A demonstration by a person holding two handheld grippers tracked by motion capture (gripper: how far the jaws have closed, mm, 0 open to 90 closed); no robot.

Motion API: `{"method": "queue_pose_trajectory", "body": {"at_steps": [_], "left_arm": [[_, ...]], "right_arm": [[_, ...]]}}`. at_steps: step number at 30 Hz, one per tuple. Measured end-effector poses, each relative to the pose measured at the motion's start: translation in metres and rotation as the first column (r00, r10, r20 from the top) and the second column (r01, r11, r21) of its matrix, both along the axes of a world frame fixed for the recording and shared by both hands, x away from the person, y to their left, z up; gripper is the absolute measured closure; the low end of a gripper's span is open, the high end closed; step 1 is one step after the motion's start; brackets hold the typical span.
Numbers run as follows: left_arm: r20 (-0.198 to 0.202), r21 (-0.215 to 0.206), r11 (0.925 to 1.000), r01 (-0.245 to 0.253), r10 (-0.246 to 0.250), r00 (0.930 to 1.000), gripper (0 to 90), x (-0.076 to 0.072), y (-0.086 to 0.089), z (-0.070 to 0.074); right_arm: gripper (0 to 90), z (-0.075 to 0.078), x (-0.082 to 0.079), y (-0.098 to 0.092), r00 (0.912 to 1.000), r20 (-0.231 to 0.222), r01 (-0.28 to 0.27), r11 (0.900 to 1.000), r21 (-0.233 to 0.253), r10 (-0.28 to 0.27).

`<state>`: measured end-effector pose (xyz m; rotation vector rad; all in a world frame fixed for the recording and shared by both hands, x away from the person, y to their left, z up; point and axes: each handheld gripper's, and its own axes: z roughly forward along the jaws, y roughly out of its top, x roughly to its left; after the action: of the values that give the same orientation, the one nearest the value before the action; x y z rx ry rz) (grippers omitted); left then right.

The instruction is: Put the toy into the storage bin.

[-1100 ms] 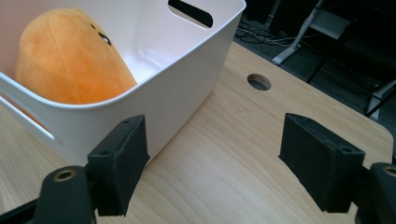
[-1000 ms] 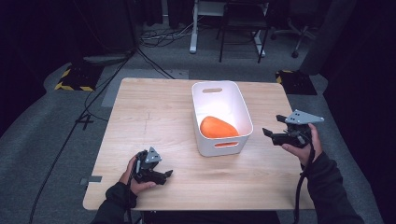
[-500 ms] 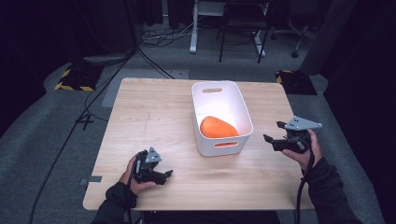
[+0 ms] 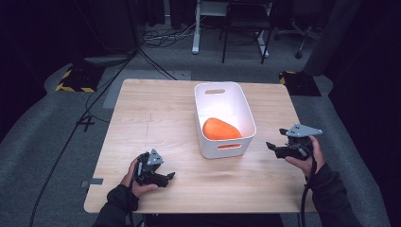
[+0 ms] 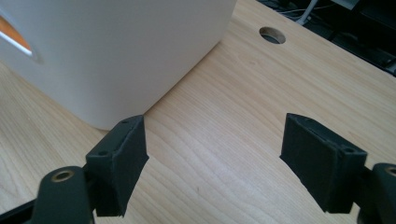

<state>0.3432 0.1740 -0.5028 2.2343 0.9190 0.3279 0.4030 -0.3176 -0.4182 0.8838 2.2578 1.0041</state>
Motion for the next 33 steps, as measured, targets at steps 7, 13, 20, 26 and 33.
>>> {"method": "queue_pose_trajectory", "body": {"at_steps": [7,13,20,26,33], "left_arm": [[0.000,0.003,1.0000,0.001,-0.001,1.0000,14.6,0.000,0.000,0.000],[-0.003,0.001,1.0000,0.002,-0.002,1.0000,14.6,0.000,0.000,0.000],[0.000,0.000,1.0000,0.000,0.000,1.0000,14.6,0.000,0.000,0.000],[-0.003,0.001,1.0000,0.002,-0.002,1.0000,14.6,0.000,0.000,0.000],[0.000,0.000,1.0000,0.000,0.000,1.0000,14.6,0.000,0.000,0.000]], "right_arm": [[22.2,-0.010,-0.002,0.000,0.9999,-0.016,-0.001,1.000,-0.026,0.001],[22.2,-0.017,-0.003,-0.003,0.9993,-0.036,-0.008,0.999,-0.038,0.007],[22.2,-0.027,-0.007,-0.003,0.9983,-0.058,-0.008,0.998,-0.067,0.004],[22.2,-0.033,-0.010,-0.004,0.9971,-0.076,-0.004,0.997,-0.071,-0.001],[22.0,-0.040,-0.016,-0.009,0.9959,-0.091,-0.012,0.996,-0.087,0.004]]}}
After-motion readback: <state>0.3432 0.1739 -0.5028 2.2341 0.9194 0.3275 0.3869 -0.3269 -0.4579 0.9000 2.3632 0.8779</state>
